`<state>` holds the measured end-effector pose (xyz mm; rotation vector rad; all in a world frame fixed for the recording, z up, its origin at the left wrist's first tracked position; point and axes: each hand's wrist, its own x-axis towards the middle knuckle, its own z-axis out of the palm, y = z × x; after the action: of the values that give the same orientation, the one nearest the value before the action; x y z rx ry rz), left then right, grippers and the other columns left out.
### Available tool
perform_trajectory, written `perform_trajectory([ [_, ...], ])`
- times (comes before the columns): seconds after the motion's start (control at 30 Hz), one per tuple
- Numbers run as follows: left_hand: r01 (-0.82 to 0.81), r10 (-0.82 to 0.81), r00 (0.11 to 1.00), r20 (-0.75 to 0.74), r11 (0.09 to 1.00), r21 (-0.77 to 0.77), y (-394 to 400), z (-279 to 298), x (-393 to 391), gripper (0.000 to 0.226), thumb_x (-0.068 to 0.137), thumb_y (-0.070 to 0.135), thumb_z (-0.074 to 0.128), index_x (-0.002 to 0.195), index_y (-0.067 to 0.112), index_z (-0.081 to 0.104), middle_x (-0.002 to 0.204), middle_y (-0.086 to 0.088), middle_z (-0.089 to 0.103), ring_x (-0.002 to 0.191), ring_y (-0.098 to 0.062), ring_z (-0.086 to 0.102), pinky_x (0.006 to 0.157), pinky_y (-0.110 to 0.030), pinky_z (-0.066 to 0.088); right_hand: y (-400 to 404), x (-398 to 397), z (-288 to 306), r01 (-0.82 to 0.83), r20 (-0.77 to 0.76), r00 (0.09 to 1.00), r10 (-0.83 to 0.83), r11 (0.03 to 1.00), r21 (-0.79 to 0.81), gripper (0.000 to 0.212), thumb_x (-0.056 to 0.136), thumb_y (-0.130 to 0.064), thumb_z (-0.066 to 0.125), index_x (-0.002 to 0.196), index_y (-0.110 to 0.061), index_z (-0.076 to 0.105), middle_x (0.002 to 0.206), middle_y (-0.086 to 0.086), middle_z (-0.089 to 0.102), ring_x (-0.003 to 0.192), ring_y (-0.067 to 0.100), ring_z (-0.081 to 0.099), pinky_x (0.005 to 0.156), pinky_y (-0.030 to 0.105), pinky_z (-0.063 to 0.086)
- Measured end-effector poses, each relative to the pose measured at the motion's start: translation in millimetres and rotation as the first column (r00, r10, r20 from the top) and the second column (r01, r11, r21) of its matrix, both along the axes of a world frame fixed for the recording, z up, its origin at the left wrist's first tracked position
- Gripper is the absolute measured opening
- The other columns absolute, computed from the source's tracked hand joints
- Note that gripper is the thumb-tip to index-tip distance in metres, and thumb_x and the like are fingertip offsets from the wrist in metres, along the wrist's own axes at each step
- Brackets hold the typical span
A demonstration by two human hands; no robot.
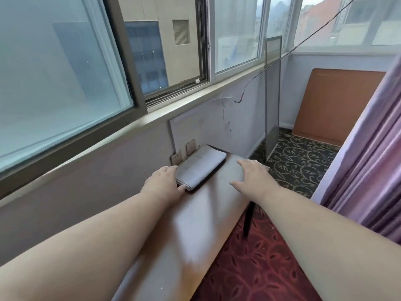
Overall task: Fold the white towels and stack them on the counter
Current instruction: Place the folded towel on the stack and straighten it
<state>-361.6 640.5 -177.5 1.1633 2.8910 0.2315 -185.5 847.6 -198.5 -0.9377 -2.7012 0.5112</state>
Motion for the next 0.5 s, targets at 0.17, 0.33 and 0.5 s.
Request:
perform_trajectory([
  [0.17, -0.139, 0.140, 0.990, 0.013, 0.990, -0.027, 61, -16, 0, 0.073, 0.091, 0.051, 0.054, 0.152, 0.024, 0.027, 0.154, 0.000, 0.034, 0.138, -0.023, 0.035, 0.108, -0.039, 0.034, 86, -26, -16, -0.173, 0.072, 0.983, 0.168, 0.982, 0.072, 0.082, 0.087, -0.053, 0.064, 0.154, -0.020, 0.029, 0.159, 0.005, 0.030, 0.150, 0.022, 0.017, 0.123, 0.036, 0.010],
  [0.33, -0.277, 0.278, 0.960, 0.017, 0.960, -0.041, 117, -30, 14, 0.072, 0.090, 0.051, 0.053, 0.152, 0.025, 0.028, 0.152, 0.003, 0.035, 0.138, -0.020, 0.036, 0.107, -0.037, 0.034, 169, -40, -20, -0.319, 0.191, 0.934, 0.303, 0.946, 0.055, 0.082, 0.089, -0.053, 0.061, 0.156, -0.024, 0.024, 0.161, 0.002, 0.025, 0.152, 0.024, 0.011, 0.123, 0.040, 0.014],
  [0.5, -0.378, 0.380, 0.924, 0.036, 0.925, -0.037, 150, -35, 28, 0.072, 0.090, 0.049, 0.054, 0.152, 0.025, 0.026, 0.150, 0.002, 0.035, 0.135, -0.021, 0.039, 0.108, -0.035, 0.033, 220, -66, -16, -0.414, 0.245, 0.887, 0.392, 0.909, 0.044, 0.082, 0.088, -0.053, 0.063, 0.156, -0.026, 0.024, 0.162, 0.002, 0.023, 0.152, 0.024, 0.009, 0.122, 0.040, 0.017],
])
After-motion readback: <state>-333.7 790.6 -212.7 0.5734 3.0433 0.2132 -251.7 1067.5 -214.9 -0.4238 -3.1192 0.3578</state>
